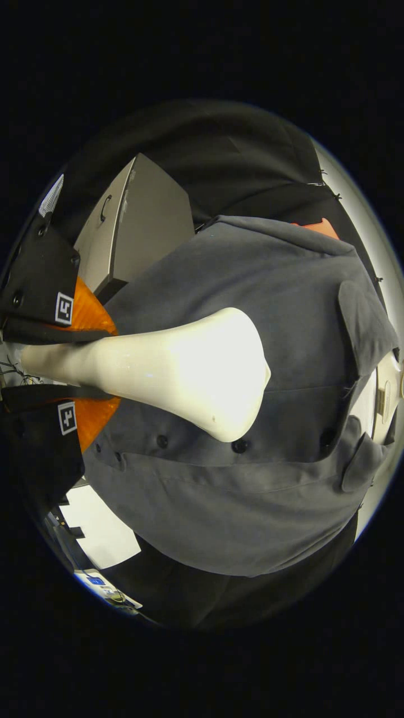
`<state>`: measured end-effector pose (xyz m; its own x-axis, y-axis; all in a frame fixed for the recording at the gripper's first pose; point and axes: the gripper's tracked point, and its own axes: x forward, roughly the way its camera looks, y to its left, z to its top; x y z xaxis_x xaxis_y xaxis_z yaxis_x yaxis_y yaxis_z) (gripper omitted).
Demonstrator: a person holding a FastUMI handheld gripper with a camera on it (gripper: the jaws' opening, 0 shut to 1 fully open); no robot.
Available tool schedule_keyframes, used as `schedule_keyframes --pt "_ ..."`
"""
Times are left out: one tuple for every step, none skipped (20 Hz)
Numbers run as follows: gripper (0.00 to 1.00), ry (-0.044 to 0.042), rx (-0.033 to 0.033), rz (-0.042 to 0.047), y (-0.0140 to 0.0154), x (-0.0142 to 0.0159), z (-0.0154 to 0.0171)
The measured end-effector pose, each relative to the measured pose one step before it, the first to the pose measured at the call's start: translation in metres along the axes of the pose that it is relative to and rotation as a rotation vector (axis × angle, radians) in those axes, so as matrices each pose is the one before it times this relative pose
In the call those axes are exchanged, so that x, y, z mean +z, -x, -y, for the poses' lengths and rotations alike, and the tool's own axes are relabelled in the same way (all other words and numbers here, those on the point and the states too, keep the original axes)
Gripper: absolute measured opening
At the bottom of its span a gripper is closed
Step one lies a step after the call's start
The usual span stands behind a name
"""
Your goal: Iron the clothes twice with a garment steamer, once on the left side and once on the right side.
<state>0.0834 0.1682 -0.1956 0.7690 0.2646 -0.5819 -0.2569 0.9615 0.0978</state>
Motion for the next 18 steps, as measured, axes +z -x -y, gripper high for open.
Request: schedule_keyframes --pt "0.36 0.00122 -0.00113 -0.01271 -0.00169 -0.00791 0.00051" --pt "0.36 -0.00154 -0.00145 -0.01148 -0.00223 -0.00711 0.00066" --pt "0.36 -0.00329 -0.00113 -0.01219 -0.00028 -0.00589 -0.00066" --pt "0.36 -0.00237 -0.00011 -0.0138 -0.00166 -0.00581 0.00041" --pt "0.36 -0.00318 -0.00017 -0.01473 -0.00311 -0.00709 0.00101" --pt "0.36 -0.00298 0.00052 -0.01374 -0.00265 -0.00571 0.00107" --pt "0.36 -0.00338 -0.00017 -0.01345 -0.00265 -0.00625 0.00145" --pt "0.36 -0.00267 -0.00086 -0.01405 -0.00378 -0.00679 0.00067" --pt "0.36 -0.0028 -0.0023 -0.01236 -0.00262 -0.00597 0.00136" --pt "0.36 -0.00139 -0.0016 -0.0103 -0.00285 -0.00543 0.00024" --pt "0.36 -0.00393 -0.00246 -0.00999 -0.00249 -0.00559 0.00139" --pt "0.36 -0.00436 -0.0015 -0.00661 -0.00223 -0.00489 -0.00005" --pt "0.36 -0.0037 -0.00218 -0.00841 -0.00206 -0.00456 0.00137" --pt "0.36 -0.00026 -0.00189 -0.01061 -0.00194 -0.00467 0.00146" --pt "0.36 -0.00067 -0.00182 -0.01036 -0.00303 -0.00525 0.00117" --pt "0.36 -0.00094 -0.00144 -0.01134 -0.00297 -0.00554 0.00013" --pt "0.36 -0.00195 -0.00161 -0.01127 -0.00291 -0.00614 0.00138" --pt "0.36 -0.00294 -0.00228 -0.01141 -0.00228 -0.00475 0.00047"
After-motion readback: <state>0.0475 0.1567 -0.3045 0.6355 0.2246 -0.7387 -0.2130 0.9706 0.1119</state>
